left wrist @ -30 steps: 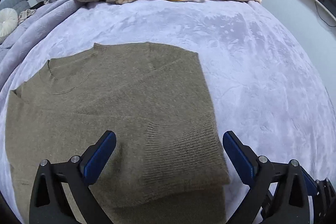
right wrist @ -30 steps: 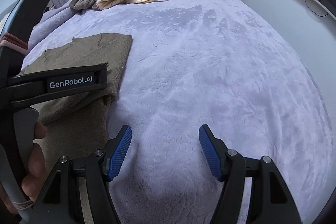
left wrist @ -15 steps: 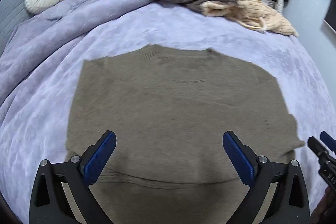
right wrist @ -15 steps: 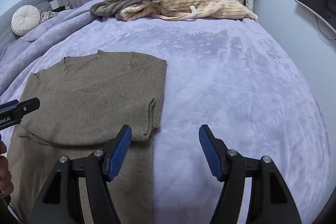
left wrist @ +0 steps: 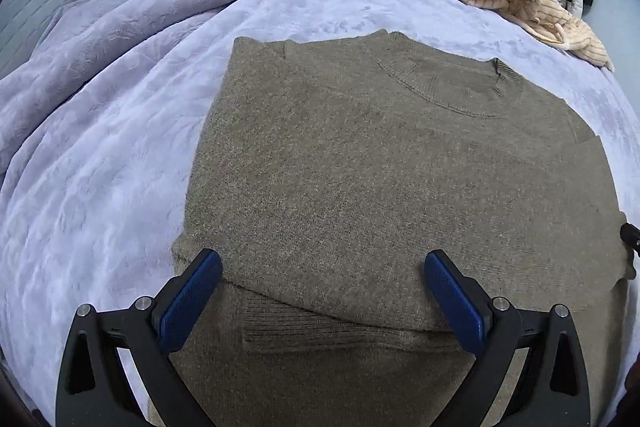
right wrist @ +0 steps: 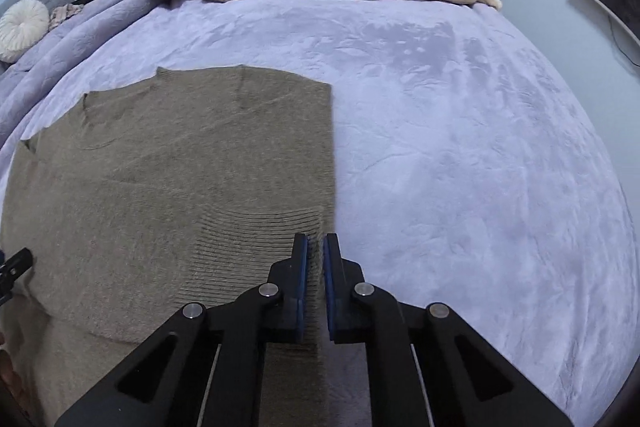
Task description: Fold small clothes
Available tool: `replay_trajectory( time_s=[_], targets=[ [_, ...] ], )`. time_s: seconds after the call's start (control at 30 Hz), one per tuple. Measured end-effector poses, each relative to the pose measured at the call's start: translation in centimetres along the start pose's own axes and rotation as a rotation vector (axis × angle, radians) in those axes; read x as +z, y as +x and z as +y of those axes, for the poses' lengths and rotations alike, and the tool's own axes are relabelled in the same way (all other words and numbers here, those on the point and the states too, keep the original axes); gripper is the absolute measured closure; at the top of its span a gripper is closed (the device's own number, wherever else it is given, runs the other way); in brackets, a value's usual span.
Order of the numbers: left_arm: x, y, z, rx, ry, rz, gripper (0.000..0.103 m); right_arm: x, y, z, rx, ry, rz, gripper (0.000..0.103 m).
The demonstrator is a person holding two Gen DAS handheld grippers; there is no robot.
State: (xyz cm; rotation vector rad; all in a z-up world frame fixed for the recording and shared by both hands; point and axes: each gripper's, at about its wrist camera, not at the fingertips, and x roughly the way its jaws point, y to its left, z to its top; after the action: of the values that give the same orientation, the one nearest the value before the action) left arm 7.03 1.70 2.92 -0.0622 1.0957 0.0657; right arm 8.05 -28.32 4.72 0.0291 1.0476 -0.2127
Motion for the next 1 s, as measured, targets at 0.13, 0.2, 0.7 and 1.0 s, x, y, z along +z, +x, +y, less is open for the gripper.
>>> replay_trajectory(
  time_s=[0.13,0.2,0.7,1.0],
  targets=[
    [0.4,-1.5,0.1,-0.048,-0.010,-0.019,0.001,0.2,-1.8,-0.5,0.011,0.046,-0.015,0.086],
    [0.5,-2.6,-0.6,-0.080,0.012,-0.049,0.001,-0.2,-3.9,0.8,-0.017,0.013,-0.093,0.061],
    [-4.3,-3.7,2.7,-0.090,0.043,-0.013,0.001,-5.4,-5.3,4.6,0.071,-0.114,-0.029,0.024],
    [-9.1,-2.8,0.0,-0.048,0.160,0.037,0.001,-12.0,-5.4,10.2,0.104,-0.383,0.022,0.024]
  ],
)
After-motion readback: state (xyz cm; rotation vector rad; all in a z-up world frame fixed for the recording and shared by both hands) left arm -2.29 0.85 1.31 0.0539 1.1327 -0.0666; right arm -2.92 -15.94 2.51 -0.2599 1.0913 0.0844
